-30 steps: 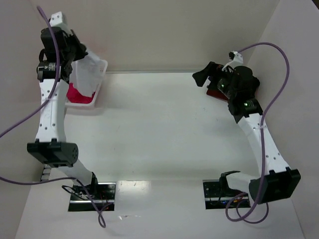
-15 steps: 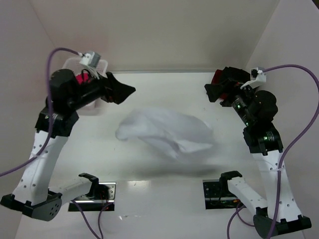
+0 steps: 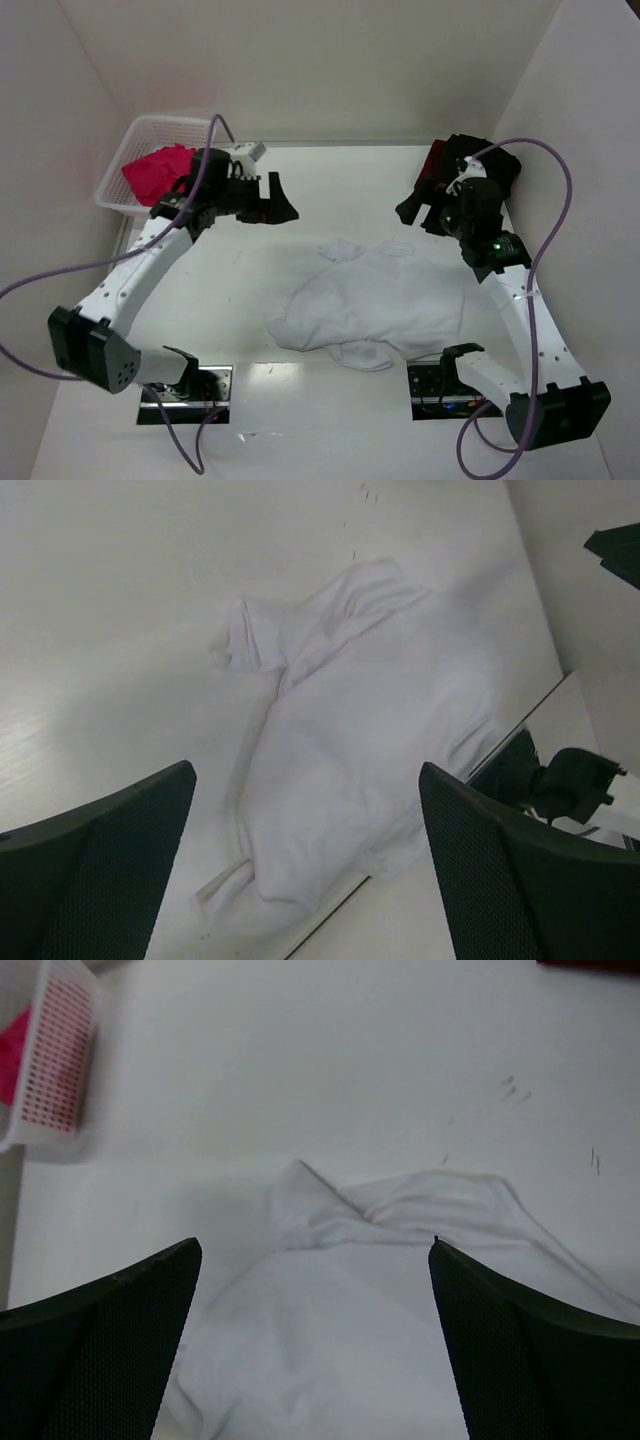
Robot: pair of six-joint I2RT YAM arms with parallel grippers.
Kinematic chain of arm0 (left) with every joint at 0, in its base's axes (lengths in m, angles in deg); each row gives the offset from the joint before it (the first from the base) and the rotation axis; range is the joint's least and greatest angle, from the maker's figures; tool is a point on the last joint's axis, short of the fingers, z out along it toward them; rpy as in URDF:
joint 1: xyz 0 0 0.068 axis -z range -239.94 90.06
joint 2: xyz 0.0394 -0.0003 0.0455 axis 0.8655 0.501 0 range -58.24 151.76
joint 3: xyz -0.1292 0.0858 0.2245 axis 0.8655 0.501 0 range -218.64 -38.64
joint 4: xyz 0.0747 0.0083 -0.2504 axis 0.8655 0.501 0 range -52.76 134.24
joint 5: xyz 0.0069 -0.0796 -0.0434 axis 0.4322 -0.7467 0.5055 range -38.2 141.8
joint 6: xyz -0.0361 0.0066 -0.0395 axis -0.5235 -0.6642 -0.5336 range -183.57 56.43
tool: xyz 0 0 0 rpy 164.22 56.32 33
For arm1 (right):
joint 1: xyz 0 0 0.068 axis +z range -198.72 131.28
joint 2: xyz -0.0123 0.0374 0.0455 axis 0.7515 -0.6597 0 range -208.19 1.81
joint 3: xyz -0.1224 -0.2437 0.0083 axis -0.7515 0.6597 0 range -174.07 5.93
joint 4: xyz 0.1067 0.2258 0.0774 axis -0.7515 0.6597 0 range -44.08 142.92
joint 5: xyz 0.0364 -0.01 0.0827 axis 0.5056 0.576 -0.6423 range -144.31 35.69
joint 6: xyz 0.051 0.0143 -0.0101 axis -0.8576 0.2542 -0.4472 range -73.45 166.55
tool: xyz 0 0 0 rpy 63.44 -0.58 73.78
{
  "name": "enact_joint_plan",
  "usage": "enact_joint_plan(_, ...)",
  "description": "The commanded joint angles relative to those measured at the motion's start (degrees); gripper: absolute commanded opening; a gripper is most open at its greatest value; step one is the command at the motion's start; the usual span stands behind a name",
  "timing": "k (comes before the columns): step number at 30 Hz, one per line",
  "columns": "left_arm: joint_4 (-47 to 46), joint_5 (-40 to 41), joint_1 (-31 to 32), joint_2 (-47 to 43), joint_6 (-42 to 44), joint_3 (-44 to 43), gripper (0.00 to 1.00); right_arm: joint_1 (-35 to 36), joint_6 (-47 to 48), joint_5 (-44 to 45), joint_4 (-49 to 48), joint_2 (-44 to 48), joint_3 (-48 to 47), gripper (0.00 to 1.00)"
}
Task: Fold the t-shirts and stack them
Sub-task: Move the tshirt to the center of the board, then flatten out the tshirt
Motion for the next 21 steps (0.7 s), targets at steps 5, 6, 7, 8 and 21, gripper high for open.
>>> enact_joint_plan(5,-2.07,7.25,10.23,18.78,0.69,1.55,1.00,0.28,-0.49,-2.00,-4.18,-8.77,4.66,1.00)
enact_joint_plan(6,-2.08,7.87,10.24,20.45,0.69,1.55,0.99,0.28,-0.49,-2.70,-4.88,-9.48,4.66,1.00)
enact_joint_plan(7,-3.30,9.62,10.76,23.33,-0.36,1.03,0.99,0.80,-0.49,-3.49,-5.59,-10.19,4.66,1.00)
enact_joint_plan(8,-4.79,11.38,11.38,25.62,-1.58,0.41,0.99,1.50,0.03,-4.02,-7.16,-11.76,4.66,1.00)
enact_joint_plan(21,-3.49,17.72,9.98,15.48,-13.98,11.02,0.96,11.62,9.26,-5.52,-10.34,-33.91,-6.32,1.00)
